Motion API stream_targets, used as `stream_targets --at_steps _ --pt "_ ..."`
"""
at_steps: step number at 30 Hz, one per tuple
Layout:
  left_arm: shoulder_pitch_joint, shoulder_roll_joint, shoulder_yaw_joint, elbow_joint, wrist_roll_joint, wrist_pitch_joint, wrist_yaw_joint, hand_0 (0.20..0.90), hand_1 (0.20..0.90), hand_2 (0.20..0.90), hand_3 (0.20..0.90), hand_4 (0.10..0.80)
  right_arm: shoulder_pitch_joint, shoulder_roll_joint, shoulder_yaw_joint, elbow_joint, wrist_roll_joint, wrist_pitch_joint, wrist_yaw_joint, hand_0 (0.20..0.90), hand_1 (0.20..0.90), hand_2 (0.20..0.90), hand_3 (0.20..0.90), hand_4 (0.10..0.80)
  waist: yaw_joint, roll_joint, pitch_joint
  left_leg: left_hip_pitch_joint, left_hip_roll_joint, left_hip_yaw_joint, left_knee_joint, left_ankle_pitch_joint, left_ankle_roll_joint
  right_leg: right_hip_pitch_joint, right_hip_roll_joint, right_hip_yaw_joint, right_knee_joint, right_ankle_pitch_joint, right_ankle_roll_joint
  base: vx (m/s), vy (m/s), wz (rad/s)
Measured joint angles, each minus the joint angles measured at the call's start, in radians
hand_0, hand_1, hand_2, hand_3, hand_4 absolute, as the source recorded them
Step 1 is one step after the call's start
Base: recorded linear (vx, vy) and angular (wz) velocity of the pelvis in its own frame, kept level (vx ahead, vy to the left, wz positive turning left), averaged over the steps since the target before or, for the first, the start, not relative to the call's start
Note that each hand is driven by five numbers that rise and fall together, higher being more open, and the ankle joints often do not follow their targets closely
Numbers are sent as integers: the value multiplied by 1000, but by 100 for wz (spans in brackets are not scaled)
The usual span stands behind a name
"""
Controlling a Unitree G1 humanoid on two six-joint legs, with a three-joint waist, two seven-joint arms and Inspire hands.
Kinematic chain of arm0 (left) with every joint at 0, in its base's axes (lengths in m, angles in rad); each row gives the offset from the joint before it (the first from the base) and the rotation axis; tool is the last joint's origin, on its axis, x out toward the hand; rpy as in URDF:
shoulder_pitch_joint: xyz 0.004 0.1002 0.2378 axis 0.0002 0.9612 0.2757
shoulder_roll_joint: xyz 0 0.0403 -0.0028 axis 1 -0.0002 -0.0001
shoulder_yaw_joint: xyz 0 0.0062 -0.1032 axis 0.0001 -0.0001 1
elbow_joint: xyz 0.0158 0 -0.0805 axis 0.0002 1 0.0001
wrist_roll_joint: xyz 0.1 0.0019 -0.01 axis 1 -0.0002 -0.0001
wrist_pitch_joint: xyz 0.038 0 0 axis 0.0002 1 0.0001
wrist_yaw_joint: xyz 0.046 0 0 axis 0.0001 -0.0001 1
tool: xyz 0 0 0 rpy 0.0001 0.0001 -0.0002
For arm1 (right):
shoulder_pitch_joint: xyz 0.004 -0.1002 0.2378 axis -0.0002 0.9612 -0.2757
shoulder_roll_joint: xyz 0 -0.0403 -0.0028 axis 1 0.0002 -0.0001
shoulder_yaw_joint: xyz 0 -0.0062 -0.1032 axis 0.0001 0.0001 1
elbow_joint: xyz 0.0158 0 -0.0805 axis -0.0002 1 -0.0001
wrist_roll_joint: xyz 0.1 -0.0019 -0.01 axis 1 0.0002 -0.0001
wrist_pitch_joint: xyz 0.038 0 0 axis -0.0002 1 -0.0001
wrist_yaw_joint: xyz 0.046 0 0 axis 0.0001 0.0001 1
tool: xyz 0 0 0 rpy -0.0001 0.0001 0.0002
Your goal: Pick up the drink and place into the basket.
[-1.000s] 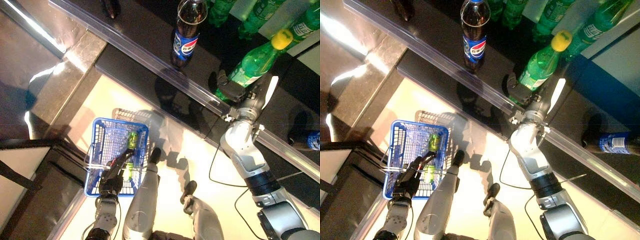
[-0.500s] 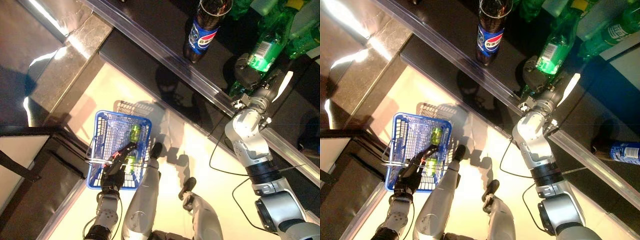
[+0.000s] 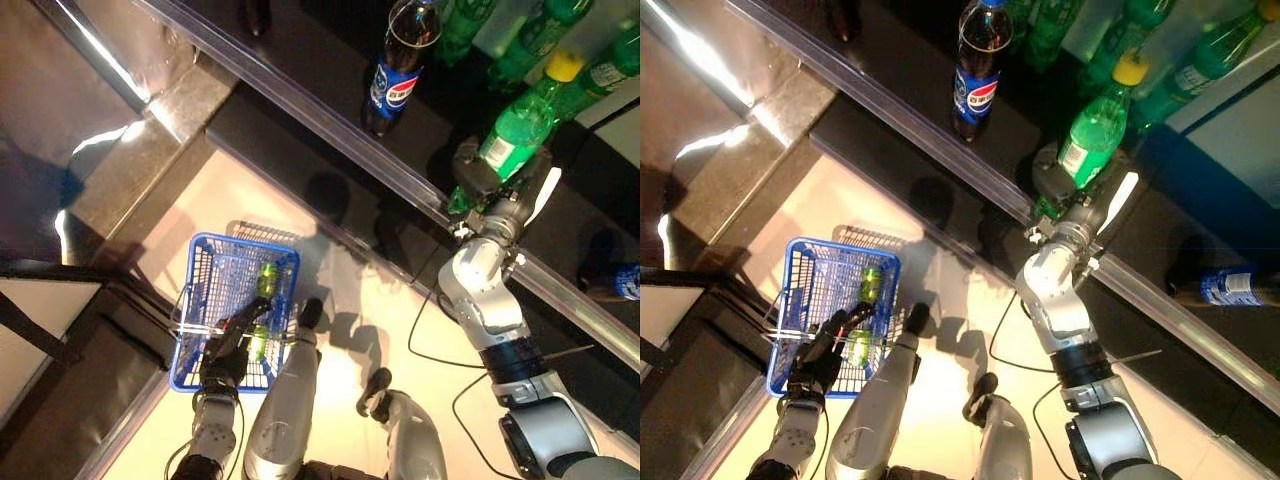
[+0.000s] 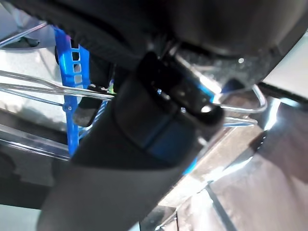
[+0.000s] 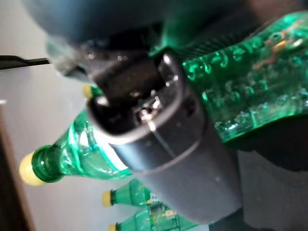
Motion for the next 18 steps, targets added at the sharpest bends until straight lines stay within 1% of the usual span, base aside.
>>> stream_targets --at_steps 6,8,11,12,14,18 --pt "43 -20 47 31 0 13 -4 300 300 300 200 100 87 1 0 -32 -1 63 69 300 300 300 200 100 -17 15 0 95 -7 1 -40 9 1 79 -11 -2 15 -17 -2 0 14 4" --pt "69 -29 62 31 7 13 -22 300 300 300 200 100 137 1 0 -89 -2 84 113 300 300 300 200 100 -26 25 0 135 -8 3 -61 13 0 109 -14 -1 12 -22 -3 35 53 0" --pt "96 -36 78 29 36 13 -57 300 300 300 200 100 186 -4 1 -178 -2 91 190 300 300 300 200 100 -39 40 0 163 -7 1 -80 20 -4 129 -14 -1 13 -28 -4 4 23 1" --pt "103 -35 80 26 46 12 -69 300 300 300 200 100 200 -10 1 -215 -1 91 227 300 300 300 200 100 -42 47 -1 174 -6 0 -94 29 -11 134 -13 -2 12 -30 -6 24 52 0" --pt "116 -35 81 18 62 12 -84 300 300 300 200 100 218 -14 2 -257 0 91 284 300 300 300 200 100 -42 53 -1 202 -4 0 -118 39 -12 151 -14 -3 11 -31 -4 39 59 0" --pt "176 -35 80 -59 77 12 -114 300 300 300 200 100 248 -21 20 -339 2 91 397 300 300 300 200 100 -43 58 -4 242 -1 0 -148 44 -16 180 -13 -5 5 -38 -5 33 61 0"
